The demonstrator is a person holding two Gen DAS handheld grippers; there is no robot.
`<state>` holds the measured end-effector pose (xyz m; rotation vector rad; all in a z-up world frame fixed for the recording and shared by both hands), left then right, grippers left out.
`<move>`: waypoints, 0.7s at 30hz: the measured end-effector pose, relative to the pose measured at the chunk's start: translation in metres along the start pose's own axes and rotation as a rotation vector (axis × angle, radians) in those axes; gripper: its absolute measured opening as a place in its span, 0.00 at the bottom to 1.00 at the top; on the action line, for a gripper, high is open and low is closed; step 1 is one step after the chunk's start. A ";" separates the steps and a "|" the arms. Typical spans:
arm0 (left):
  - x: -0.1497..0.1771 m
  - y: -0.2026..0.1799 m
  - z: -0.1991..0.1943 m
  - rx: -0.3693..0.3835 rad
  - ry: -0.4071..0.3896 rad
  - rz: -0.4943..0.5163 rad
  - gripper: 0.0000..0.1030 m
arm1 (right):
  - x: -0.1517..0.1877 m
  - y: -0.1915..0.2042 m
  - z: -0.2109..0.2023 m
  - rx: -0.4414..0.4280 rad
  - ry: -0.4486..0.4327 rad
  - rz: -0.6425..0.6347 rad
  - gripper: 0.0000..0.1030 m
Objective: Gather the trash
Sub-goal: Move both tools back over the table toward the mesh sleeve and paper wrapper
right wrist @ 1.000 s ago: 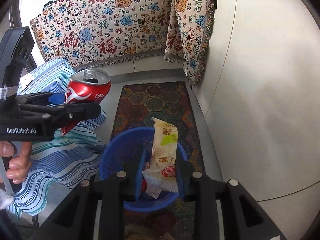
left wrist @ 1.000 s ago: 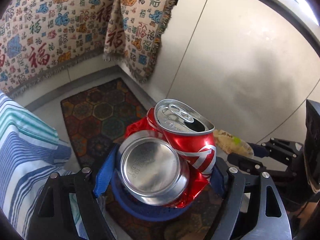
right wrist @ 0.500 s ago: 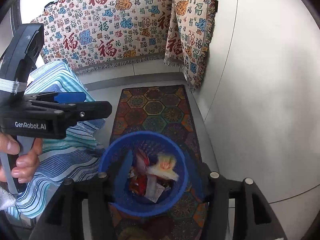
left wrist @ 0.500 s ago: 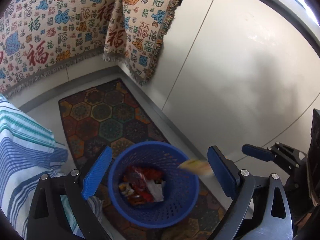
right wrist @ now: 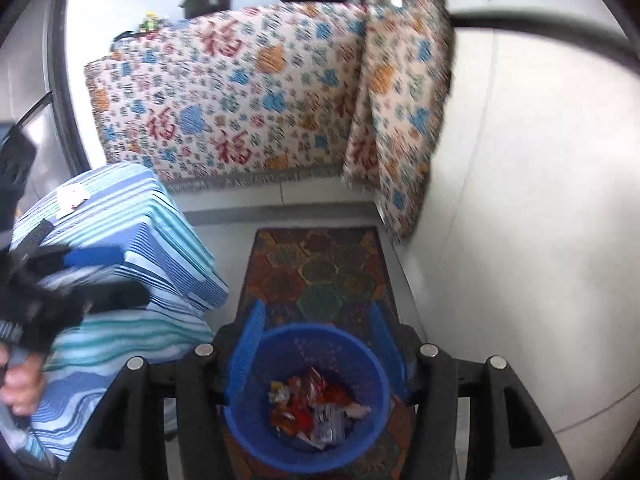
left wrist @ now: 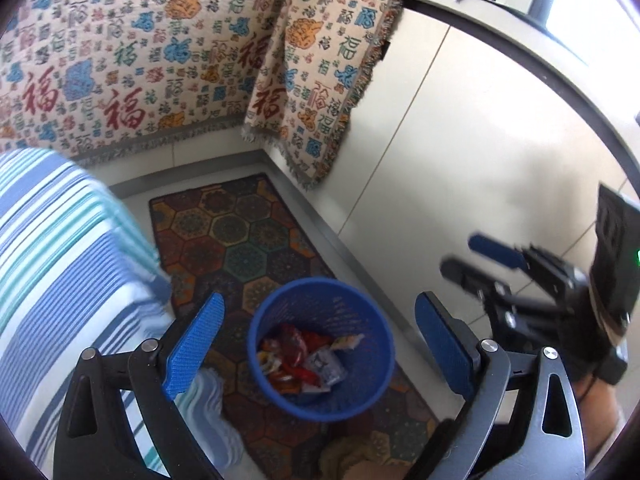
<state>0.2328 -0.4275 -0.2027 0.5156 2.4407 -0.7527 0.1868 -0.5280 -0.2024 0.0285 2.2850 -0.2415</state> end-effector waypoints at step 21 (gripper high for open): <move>0.064 0.270 -0.212 -0.437 -0.169 -0.249 0.95 | -0.043 0.331 0.002 -0.354 -0.031 -0.357 0.58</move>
Point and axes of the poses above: each gripper's, at about its wrist camera, not at the fingertips, and z roughly the way its jaws point, y to its left, x to its underside, the point moved 7 cm from there along z, roughly the way its jaws point, and after that the axes turned 9 degrees about -z, right-handed, at the moved point
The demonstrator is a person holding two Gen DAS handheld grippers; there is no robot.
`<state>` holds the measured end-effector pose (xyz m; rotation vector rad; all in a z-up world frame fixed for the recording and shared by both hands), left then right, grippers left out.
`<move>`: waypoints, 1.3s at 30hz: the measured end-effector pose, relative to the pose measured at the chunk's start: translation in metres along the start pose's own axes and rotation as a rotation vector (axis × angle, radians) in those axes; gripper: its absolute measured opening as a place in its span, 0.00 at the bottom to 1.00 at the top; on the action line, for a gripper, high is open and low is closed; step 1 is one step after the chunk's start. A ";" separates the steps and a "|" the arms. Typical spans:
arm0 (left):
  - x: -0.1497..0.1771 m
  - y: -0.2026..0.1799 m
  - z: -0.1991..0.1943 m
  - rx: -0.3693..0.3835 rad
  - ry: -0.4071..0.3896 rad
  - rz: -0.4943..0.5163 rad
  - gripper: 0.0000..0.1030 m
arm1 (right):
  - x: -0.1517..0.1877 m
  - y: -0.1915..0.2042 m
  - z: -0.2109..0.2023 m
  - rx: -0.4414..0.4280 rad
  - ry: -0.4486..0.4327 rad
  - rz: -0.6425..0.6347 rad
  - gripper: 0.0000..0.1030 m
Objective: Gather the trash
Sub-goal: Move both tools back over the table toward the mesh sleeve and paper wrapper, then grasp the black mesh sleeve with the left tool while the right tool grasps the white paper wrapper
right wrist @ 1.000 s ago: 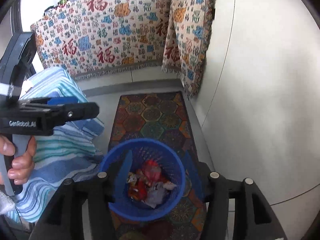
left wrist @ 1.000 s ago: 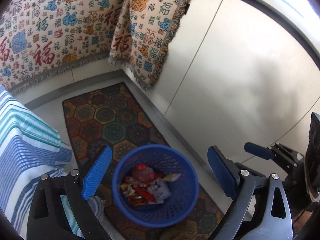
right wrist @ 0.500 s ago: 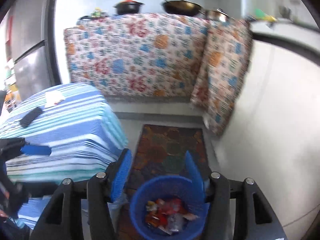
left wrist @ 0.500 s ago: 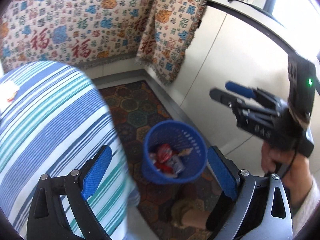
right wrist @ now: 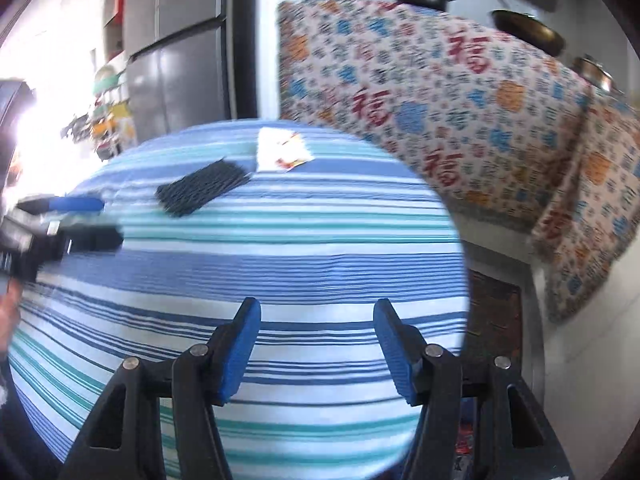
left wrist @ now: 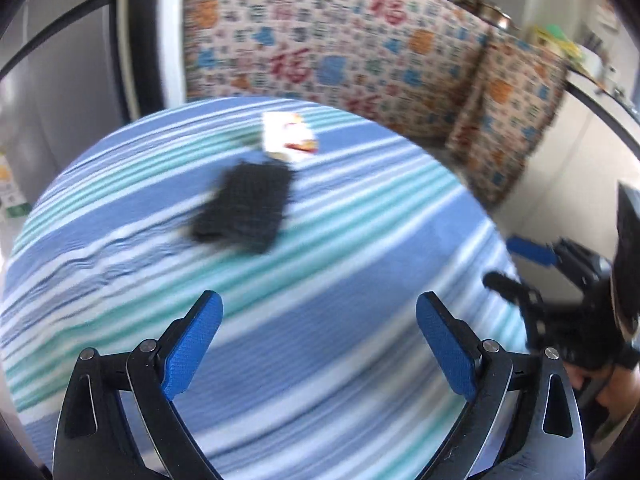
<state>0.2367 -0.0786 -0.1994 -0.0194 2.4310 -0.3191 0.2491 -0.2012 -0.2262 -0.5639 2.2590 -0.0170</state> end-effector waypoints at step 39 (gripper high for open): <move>-0.062 0.107 0.084 -0.117 0.043 -0.073 0.17 | -0.013 0.020 0.063 -0.093 0.155 -0.005 0.69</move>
Point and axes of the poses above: each gripper's, at about its wrist camera, not at the fingertips, and z roughly the way its jaws point, y to its left, x to its underside, the point moved 7 cm from there along z, roughly the way its jaws point, and after that the axes turned 9 degrees about -z, right-handed, at the moved point
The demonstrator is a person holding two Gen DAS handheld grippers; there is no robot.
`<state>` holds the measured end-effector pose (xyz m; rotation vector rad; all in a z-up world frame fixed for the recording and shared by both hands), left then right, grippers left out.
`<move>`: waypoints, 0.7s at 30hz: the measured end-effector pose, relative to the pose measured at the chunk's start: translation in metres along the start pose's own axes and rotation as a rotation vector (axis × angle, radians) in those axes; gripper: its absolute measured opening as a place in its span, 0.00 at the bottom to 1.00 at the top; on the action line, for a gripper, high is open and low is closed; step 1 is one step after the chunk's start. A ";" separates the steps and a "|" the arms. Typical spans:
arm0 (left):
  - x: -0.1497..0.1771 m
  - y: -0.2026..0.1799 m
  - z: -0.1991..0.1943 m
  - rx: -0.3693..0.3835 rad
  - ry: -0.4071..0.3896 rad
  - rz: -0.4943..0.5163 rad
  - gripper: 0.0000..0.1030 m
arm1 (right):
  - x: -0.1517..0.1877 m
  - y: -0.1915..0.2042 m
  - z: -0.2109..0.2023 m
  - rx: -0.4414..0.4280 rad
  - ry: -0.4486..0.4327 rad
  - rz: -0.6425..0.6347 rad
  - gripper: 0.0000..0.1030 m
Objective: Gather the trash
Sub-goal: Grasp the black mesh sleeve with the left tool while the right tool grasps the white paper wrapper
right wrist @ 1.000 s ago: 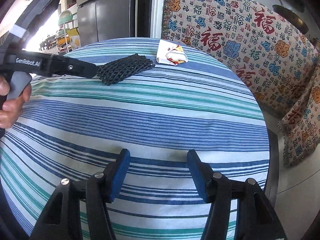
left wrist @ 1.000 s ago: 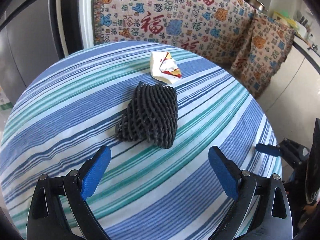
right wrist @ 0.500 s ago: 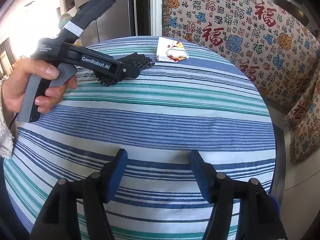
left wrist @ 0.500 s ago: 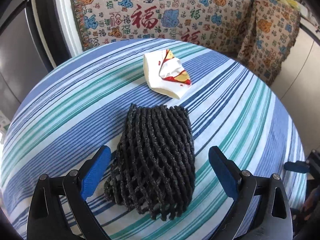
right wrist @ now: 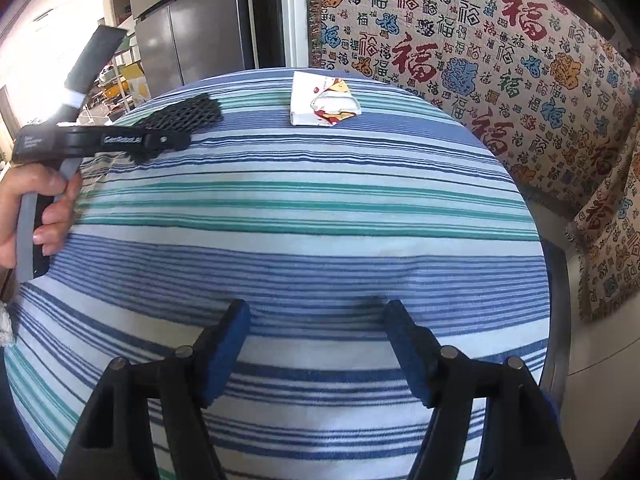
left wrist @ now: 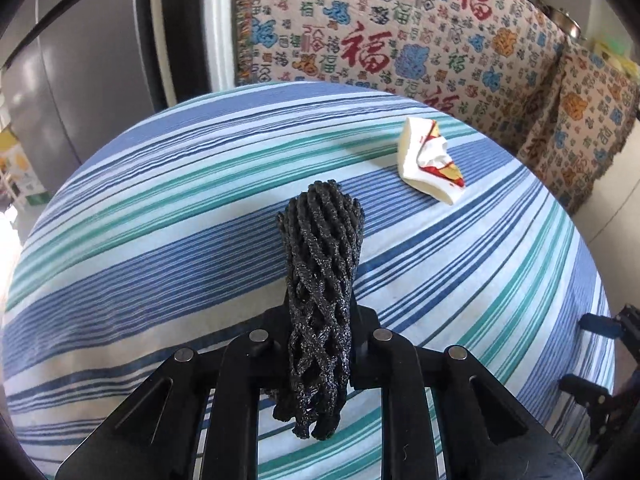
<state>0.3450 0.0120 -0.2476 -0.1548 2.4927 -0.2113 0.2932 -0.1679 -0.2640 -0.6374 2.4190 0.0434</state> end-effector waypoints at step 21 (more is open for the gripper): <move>0.002 0.013 -0.002 0.039 -0.030 -0.096 0.18 | -0.144 -0.015 0.121 -0.014 -0.010 -0.014 0.96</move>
Point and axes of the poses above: each gripper's, at about its wrist camera, not at the fingertips, and z roughly the way its jaws point, y to its left, x to its underside, the point moved 7 cm from there along z, roughly the way its jaws point, and after that the axes turned 9 degrees about -z, right-handed, at the moved point
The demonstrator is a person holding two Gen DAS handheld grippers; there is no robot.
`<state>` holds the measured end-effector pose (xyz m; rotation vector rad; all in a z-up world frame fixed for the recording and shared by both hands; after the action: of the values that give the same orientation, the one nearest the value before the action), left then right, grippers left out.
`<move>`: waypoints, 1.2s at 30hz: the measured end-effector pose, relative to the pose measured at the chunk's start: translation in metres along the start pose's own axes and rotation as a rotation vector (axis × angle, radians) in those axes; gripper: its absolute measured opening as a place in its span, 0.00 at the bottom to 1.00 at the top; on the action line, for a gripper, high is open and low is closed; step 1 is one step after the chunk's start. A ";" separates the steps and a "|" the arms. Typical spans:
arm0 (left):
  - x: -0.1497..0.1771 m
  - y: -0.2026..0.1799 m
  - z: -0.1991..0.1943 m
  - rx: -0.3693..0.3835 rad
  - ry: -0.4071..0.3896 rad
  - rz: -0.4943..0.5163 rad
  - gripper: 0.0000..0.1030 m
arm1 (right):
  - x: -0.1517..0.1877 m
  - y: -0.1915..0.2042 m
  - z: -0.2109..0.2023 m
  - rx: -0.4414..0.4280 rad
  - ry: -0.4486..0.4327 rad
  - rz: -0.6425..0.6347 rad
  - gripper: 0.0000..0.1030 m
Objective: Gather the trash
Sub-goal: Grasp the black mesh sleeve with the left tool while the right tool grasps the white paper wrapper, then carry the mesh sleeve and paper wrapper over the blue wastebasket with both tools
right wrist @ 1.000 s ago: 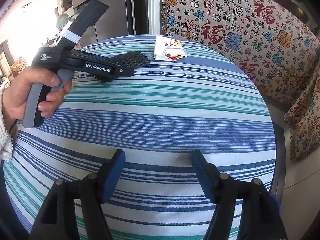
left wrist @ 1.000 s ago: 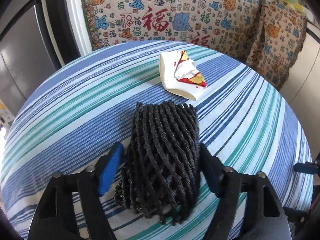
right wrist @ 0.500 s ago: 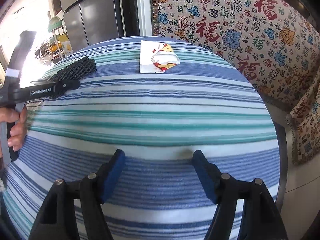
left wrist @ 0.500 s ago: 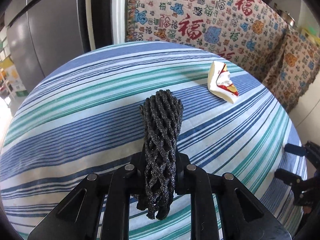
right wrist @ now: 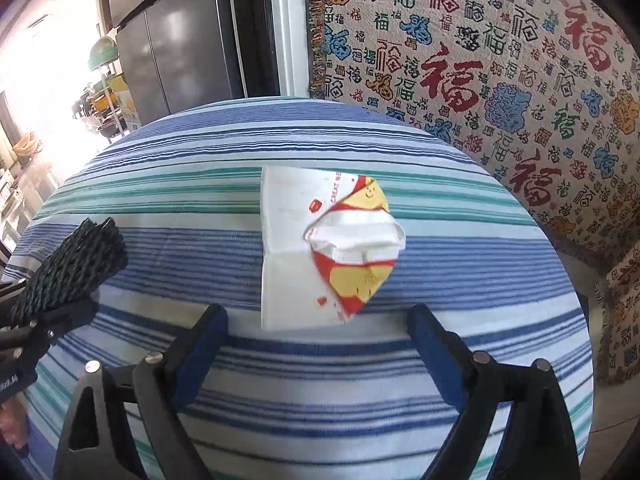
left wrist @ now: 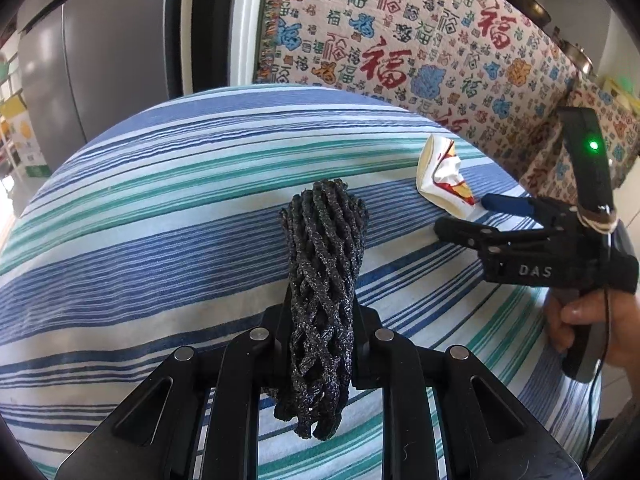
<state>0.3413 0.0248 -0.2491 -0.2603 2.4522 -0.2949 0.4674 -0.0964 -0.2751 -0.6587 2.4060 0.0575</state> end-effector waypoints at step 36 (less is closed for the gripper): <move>0.032 -0.067 -0.017 0.046 0.009 0.127 0.16 | 0.145 -0.028 -0.117 0.105 -0.016 0.083 0.82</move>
<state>0.3135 -0.0447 -0.2364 -0.0836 2.4546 -0.2977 0.3164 -0.2089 -0.2638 -0.5087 2.4015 -0.0287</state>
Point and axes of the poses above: each gripper's, at about its wrist camera, not at the fingertips, and z roughly the way its jaws point, y to its left, x to its underside, the point moved 7 cm from there along z, roughly the way its jaws point, and after that the axes turned 9 degrees about -z, right-handed, at the moved point
